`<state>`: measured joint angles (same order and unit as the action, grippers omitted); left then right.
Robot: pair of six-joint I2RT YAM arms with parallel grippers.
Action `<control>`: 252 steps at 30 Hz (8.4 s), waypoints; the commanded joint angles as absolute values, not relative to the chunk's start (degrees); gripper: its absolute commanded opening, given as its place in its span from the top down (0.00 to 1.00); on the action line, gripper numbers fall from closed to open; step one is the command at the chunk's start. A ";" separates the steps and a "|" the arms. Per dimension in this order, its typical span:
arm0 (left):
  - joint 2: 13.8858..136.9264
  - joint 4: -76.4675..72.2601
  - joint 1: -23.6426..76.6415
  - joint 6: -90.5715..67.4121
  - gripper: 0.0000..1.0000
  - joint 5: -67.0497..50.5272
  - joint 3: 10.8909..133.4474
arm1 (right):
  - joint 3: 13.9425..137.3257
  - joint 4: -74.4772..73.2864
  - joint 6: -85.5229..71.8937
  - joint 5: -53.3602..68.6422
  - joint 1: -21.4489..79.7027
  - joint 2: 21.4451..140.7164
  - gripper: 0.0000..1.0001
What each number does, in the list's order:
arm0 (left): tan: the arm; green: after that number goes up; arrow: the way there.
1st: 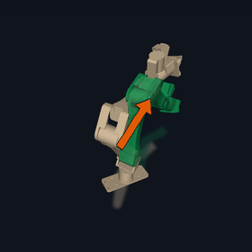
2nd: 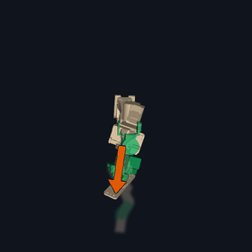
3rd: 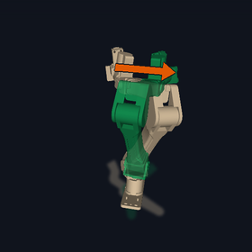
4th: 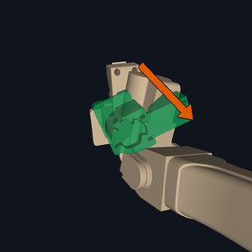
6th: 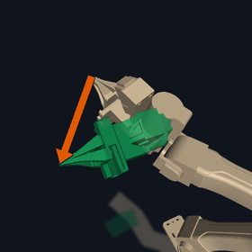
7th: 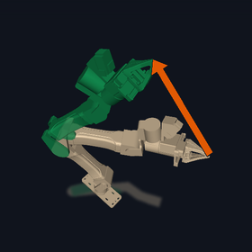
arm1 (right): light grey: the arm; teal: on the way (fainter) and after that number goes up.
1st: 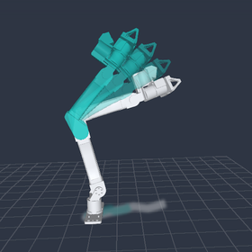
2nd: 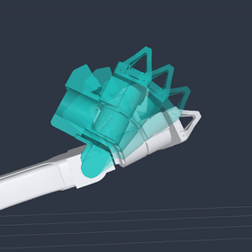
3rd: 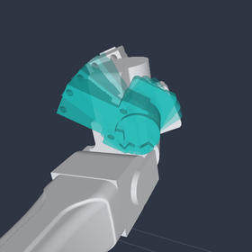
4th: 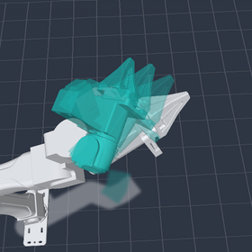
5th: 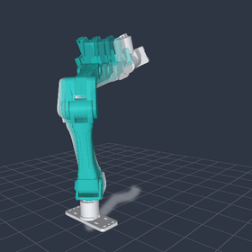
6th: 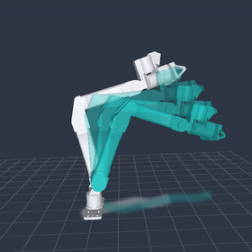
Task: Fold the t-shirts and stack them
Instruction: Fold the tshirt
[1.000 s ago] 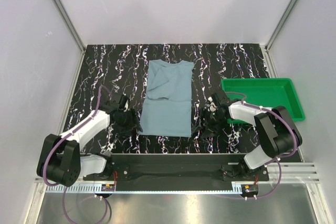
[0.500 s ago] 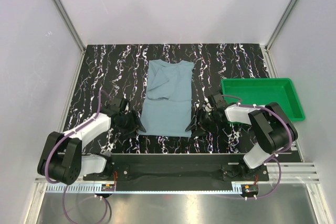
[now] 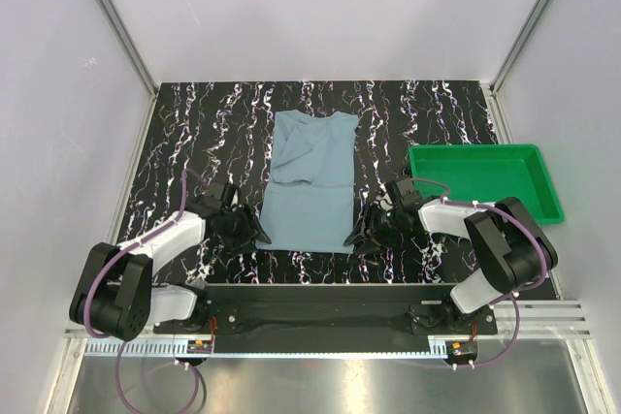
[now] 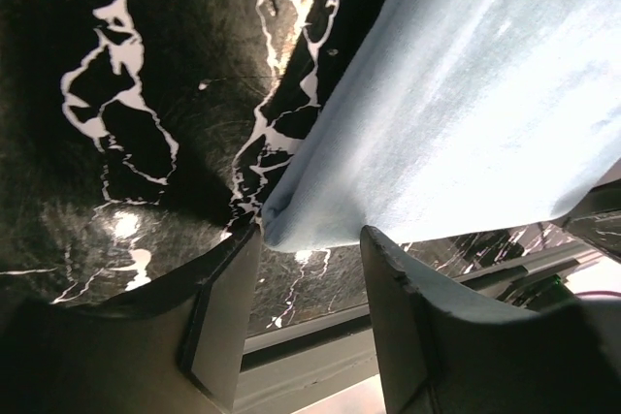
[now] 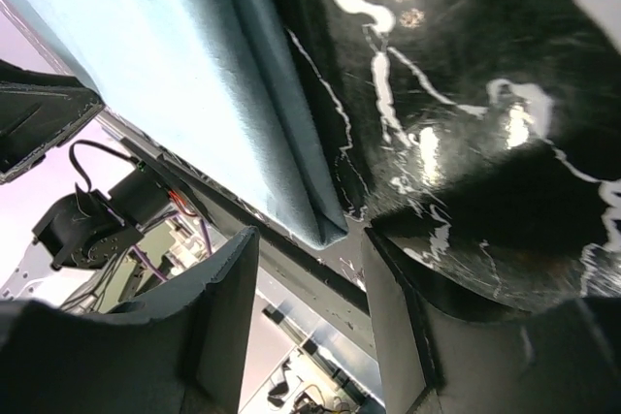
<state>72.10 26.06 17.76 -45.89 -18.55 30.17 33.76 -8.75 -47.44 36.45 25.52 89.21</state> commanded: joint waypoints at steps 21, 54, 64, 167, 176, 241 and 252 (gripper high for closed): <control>76.38 26.98 17.93 -43.59 0.58 -13.46 28.12 | 31.03 -6.07 -47.72 25.14 27.77 94.31 0.70; 78.04 29.62 17.84 -45.88 0.39 -9.32 29.27 | 32.52 -7.29 -45.88 25.22 27.77 94.75 0.79; 76.48 29.79 18.02 -42.37 0.99 -8.18 31.11 | 35.85 -12.65 -41.41 24.53 27.77 93.88 1.00; 134.29 -20.38 16.00 -53.61 0.76 -31.47 92.46 | 110.80 3.34 -40.07 42.37 11.69 143.69 1.00; 140.01 -26.98 10.55 -61.52 0.77 -30.23 95.62 | 125.67 10.79 -55.86 35.59 11.60 156.53 0.90; 85.70 33.13 9.76 -30.41 0.65 -28.04 75.76 | 105.85 -33.23 -31.38 37.88 15.99 133.63 0.49; 87.36 29.89 10.72 -31.03 0.65 -29.88 70.93 | 78.04 -21.01 -36.13 39.03 21.18 111.98 0.46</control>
